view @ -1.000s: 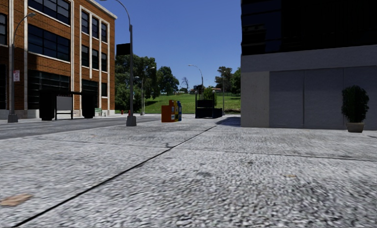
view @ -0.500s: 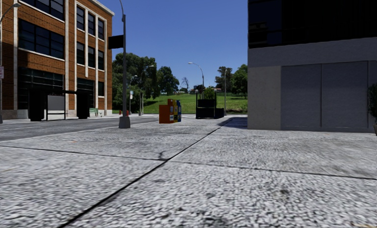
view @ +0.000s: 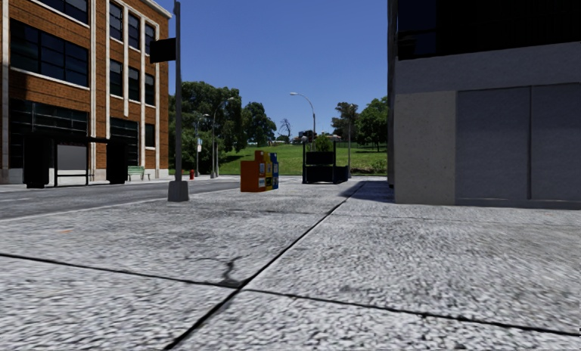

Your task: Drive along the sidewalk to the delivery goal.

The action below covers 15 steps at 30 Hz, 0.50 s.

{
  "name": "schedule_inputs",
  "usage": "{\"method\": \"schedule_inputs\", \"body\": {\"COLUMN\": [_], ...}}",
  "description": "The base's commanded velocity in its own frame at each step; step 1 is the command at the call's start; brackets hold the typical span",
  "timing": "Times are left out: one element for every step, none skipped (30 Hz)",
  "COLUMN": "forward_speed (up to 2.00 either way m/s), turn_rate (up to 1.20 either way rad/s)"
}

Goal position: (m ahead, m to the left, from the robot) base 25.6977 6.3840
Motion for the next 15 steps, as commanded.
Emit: {"method": "schedule_inputs", "body": {"forward_speed": [2.0,2.0,2.0,2.0,2.0,2.0,2.0,2.0,2.0,2.0,2.0,2.0,2.0,2.0,2.0], "turn_rate": [0.0,-0.02,-0.02,-0.07,-0.1,-0.15,-0.15,-0.2,-0.22,-0.24,-0.24,-0.25,-0.26,-0.27,-0.27]}}
